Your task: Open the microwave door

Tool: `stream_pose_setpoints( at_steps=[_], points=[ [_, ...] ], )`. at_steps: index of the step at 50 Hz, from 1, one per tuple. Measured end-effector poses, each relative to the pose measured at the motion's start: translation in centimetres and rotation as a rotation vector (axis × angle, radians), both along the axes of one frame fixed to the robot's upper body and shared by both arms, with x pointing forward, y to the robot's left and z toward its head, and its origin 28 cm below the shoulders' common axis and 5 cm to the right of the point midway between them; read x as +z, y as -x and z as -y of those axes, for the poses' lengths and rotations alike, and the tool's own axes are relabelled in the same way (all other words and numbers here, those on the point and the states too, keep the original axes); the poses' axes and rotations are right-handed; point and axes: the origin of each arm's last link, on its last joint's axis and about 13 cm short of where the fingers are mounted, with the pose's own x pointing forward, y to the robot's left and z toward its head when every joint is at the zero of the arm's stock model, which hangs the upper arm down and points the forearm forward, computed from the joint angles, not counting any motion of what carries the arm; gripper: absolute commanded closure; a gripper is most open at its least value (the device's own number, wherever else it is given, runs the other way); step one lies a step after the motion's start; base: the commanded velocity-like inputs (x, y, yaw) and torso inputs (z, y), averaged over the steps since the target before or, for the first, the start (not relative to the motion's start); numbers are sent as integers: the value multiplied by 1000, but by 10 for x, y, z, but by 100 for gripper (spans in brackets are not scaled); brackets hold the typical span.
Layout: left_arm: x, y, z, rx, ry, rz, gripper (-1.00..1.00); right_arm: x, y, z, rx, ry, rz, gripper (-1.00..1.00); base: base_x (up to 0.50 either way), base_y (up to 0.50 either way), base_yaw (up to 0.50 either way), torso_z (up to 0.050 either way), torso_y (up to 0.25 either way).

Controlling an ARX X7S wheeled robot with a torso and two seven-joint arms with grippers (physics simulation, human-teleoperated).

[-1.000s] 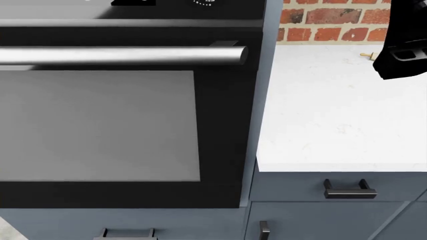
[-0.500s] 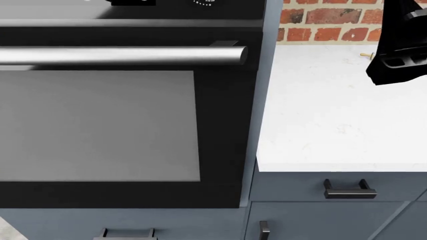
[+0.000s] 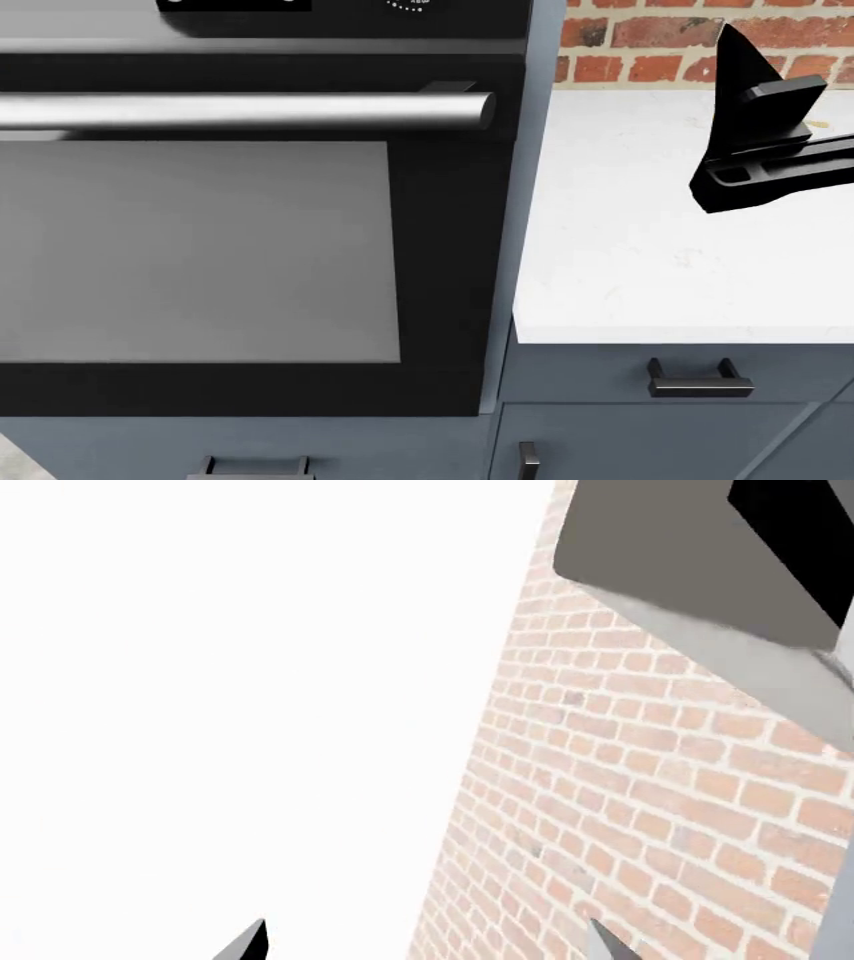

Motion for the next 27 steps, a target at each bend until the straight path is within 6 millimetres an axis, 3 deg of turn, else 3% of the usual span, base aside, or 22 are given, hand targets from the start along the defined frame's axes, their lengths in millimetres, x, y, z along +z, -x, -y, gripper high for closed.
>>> stream_pose_setpoints(
  at_steps=[7, 18, 22, 27],
  points=[
    [-11, 34, -21, 182, 75, -145, -100, -4, 1, 0, -1, 4, -13, -100, 0, 0, 0, 0, 0],
    [-24, 85, -36, 346, 174, -227, -100, -11, 2, 0, -6, 2, -32, -100, 0, 0, 0, 0, 0],
    [-27, 89, -35, 305, 184, -196, -100, -14, 2, -1, -6, -2, -39, -100, 0, 0, 0, 0, 0],
    [-19, 80, -23, 204, 124, -86, -100, -17, 1, -3, -3, -11, -47, -100, 0, 0, 0, 0, 0]
  ],
)
